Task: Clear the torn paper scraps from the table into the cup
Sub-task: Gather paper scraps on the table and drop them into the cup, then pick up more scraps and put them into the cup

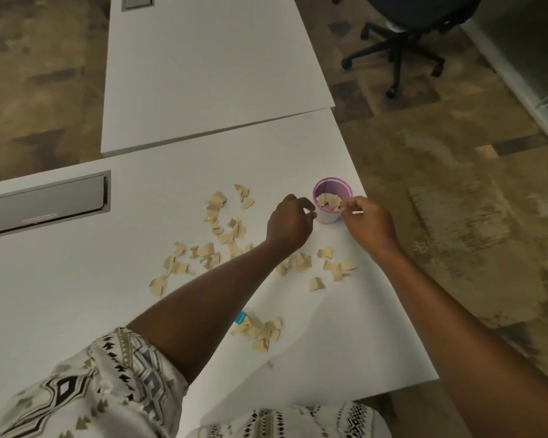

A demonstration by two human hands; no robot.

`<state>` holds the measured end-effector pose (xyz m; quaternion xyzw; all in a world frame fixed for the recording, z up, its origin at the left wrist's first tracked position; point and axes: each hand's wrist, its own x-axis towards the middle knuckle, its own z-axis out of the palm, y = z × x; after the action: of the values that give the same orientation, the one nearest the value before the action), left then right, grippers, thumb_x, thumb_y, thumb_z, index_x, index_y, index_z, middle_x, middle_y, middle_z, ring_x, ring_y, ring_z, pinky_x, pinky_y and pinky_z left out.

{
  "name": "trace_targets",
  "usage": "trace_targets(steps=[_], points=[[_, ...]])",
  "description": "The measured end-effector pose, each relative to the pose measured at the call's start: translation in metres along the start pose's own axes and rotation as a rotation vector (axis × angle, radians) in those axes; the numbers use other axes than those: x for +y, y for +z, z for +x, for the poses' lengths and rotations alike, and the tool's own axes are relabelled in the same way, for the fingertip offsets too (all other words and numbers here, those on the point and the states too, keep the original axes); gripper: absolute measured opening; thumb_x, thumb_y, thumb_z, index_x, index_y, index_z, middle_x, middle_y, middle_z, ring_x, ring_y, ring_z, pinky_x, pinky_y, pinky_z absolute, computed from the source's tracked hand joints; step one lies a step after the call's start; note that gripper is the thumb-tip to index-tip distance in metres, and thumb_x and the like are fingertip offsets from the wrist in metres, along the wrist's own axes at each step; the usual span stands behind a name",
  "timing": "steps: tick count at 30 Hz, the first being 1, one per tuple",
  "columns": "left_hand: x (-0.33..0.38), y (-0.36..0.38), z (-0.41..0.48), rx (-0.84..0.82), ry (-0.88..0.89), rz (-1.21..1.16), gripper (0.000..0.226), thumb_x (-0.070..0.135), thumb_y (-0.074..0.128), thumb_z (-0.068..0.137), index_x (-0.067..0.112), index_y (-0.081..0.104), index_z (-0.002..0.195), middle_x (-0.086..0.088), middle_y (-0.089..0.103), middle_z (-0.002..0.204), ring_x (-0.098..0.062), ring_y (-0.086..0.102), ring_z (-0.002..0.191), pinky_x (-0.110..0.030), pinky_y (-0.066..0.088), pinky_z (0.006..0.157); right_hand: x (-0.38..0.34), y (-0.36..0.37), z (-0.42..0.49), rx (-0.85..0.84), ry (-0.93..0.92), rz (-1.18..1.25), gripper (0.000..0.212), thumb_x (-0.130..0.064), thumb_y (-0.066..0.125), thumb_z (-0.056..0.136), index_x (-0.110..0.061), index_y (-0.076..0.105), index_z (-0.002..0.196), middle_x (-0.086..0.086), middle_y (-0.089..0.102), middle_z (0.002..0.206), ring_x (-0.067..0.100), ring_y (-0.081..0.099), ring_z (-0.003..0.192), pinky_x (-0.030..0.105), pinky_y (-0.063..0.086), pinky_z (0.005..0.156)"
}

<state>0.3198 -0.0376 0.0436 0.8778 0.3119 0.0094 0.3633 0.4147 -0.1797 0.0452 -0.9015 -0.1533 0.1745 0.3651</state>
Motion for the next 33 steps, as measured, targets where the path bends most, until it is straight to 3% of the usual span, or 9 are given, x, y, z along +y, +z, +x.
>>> trace_targets(steps=[4, 6, 10, 16, 19, 22, 25, 29, 33], points=[[-0.034, 0.0, -0.042, -0.039, 0.015, 0.057, 0.022, 0.031, 0.062, 0.093, 0.019, 0.069, 0.11, -0.004, 0.061, 0.1, -0.022, 0.062, 0.086, -0.027, 0.041, 0.067, 0.031, 0.015, -0.029, -0.129, 0.015, -0.135, 0.035, -0.027, 0.067, 0.09, -0.014, 0.063, 0.122, 0.009, 0.066, 0.122, 0.027, 0.064, 0.106, 0.03, 0.05, 0.088], [-0.056, 0.002, -0.062, -0.061, 0.01, 0.103, 0.024, 0.032, 0.063, 0.092, 0.019, 0.068, 0.112, -0.004, 0.061, 0.103, -0.021, 0.061, 0.09, -0.029, 0.046, 0.068, 0.045, 0.024, -0.043, -0.237, 0.041, -0.25, 0.052, -0.03, 0.068, 0.088, -0.016, 0.053, 0.136, 0.013, 0.055, 0.137, 0.031, 0.055, 0.122, 0.034, 0.045, 0.099], [-0.101, 0.007, -0.106, -0.076, -0.005, 0.229, 0.036, 0.038, 0.064, 0.091, 0.019, 0.063, 0.122, -0.004, 0.058, 0.115, -0.023, 0.057, 0.106, -0.036, 0.052, 0.084, 0.066, 0.047, -0.073, -0.415, 0.1, -0.403, 0.081, -0.041, 0.066, 0.088, -0.022, 0.023, 0.154, 0.017, 0.016, 0.161, 0.037, 0.022, 0.147, 0.043, 0.027, 0.116], [-0.147, 0.015, -0.163, -0.135, -0.038, 0.419, 0.061, 0.052, 0.057, 0.089, 0.02, 0.048, 0.14, -0.009, 0.046, 0.143, -0.028, 0.045, 0.13, -0.041, 0.046, 0.102, 0.064, 0.084, -0.11, -0.527, 0.03, -0.477, 0.083, -0.033, 0.059, 0.092, -0.023, 0.009, 0.157, 0.014, -0.006, 0.164, 0.04, 0.002, 0.15, 0.044, 0.024, 0.118], [-0.159, 0.02, -0.185, -0.148, -0.022, 0.46, 0.066, 0.054, 0.053, 0.09, 0.021, 0.038, 0.146, -0.01, 0.037, 0.153, -0.031, 0.035, 0.141, -0.045, 0.038, 0.112, 0.056, 0.098, -0.122, -0.538, -0.038, -0.471, 0.078, -0.029, 0.057, 0.093, -0.025, 0.011, 0.156, 0.008, -0.002, 0.165, 0.035, 0.005, 0.151, 0.045, 0.028, 0.116], [-0.167, 0.025, -0.205, -0.167, 0.102, 0.493, 0.072, 0.052, 0.054, 0.091, 0.018, 0.033, 0.151, -0.015, 0.029, 0.159, -0.035, 0.028, 0.146, -0.045, 0.028, 0.118, 0.045, 0.102, -0.117, -0.435, -0.14, -0.538, 0.071, -0.031, 0.058, 0.092, -0.026, 0.021, 0.153, 0.008, 0.01, 0.164, 0.031, 0.013, 0.15, 0.044, 0.035, 0.111], [-0.171, 0.031, -0.218, -0.244, 0.209, 0.484, 0.08, 0.052, 0.054, 0.092, 0.02, 0.019, 0.156, -0.015, 0.011, 0.165, -0.034, 0.012, 0.152, -0.047, 0.021, 0.123, 0.038, 0.097, -0.097, -0.376, -0.199, -0.649, 0.077, -0.037, 0.061, 0.088, -0.029, 0.02, 0.152, 0.01, 0.006, 0.163, 0.037, 0.008, 0.149, 0.049, 0.033, 0.112], [-0.168, 0.041, -0.223, -0.363, 0.277, 0.505, 0.092, 0.056, 0.057, 0.089, 0.029, 0.003, 0.157, -0.012, -0.011, 0.165, -0.034, -0.007, 0.153, -0.047, 0.008, 0.125, 0.046, 0.093, -0.075, -0.55, -0.156, -0.683, 0.096, -0.045, 0.068, 0.082, -0.035, 0.005, 0.154, 0.009, -0.013, 0.163, 0.046, -0.01, 0.148, 0.061, 0.027, 0.113], [-0.164, 0.05, -0.225, -0.451, 0.257, 0.559, 0.096, 0.05, 0.062, 0.089, 0.028, -0.003, 0.156, -0.013, -0.018, 0.164, -0.038, -0.013, 0.151, -0.053, 0.011, 0.122, 0.052, 0.1, -0.077, -0.679, -0.207, -0.748, 0.095, -0.038, 0.066, 0.086, -0.035, 0.0, 0.154, 0.013, -0.013, 0.163, 0.048, -0.01, 0.147, 0.06, 0.029, 0.111]])
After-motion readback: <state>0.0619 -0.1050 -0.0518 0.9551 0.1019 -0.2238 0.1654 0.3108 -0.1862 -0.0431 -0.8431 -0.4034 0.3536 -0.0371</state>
